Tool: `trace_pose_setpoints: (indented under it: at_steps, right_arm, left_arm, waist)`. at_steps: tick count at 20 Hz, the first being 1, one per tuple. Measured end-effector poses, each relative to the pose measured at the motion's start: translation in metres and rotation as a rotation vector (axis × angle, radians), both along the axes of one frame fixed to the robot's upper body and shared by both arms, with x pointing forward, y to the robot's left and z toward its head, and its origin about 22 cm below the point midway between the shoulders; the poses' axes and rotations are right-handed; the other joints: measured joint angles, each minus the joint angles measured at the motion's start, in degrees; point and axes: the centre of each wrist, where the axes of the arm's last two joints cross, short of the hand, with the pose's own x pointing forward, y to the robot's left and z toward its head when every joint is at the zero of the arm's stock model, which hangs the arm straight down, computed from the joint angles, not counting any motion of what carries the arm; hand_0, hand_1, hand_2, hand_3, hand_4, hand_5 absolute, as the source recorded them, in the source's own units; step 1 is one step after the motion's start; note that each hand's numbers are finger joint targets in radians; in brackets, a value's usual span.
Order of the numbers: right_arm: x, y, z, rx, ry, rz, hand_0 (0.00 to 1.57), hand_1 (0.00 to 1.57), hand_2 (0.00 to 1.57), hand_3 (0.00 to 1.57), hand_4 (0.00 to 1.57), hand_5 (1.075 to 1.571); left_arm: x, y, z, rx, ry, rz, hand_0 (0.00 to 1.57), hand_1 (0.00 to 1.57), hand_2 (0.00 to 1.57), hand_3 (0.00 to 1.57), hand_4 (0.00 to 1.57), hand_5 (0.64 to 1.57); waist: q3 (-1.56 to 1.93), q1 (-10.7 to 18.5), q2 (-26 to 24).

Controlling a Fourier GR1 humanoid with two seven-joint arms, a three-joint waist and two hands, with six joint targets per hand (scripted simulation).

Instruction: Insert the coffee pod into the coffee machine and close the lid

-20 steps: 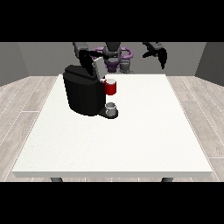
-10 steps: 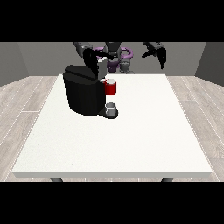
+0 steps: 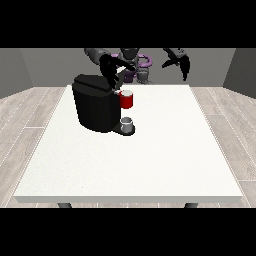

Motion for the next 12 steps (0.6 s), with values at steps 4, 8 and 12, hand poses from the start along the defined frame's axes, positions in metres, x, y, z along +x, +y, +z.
trace_pose_setpoints:
  at_steps: [4,8,12]
  right_arm:
    - [0.002,-0.006,0.020,-0.044,-0.005,-0.046,0.00,0.00,0.00,0.00,0.16,1.571]
    - [-0.002,-0.014,0.039,-0.048,-0.004,-0.089,0.00,0.00,0.00,0.00,0.15,1.571]
    - [-0.007,-0.025,0.057,-0.058,0.017,-0.153,0.00,0.00,0.00,0.00,0.00,1.571]
  left_arm:
    - [0.002,-0.007,0.001,-0.005,-0.020,-0.024,0.00,0.00,0.00,0.00,0.41,1.571]
    - [0.009,-0.011,0.011,-0.006,-0.050,-0.051,0.00,0.00,0.00,0.00,0.38,1.571]
    - [0.014,-0.021,0.022,-0.005,-0.085,-0.095,0.00,0.00,0.00,0.00,0.42,1.571]
  waist:
    - [0.38,2.05,1.38]
    - [0.59,3.78,3.02]
    - [0.94,6.20,4.26]
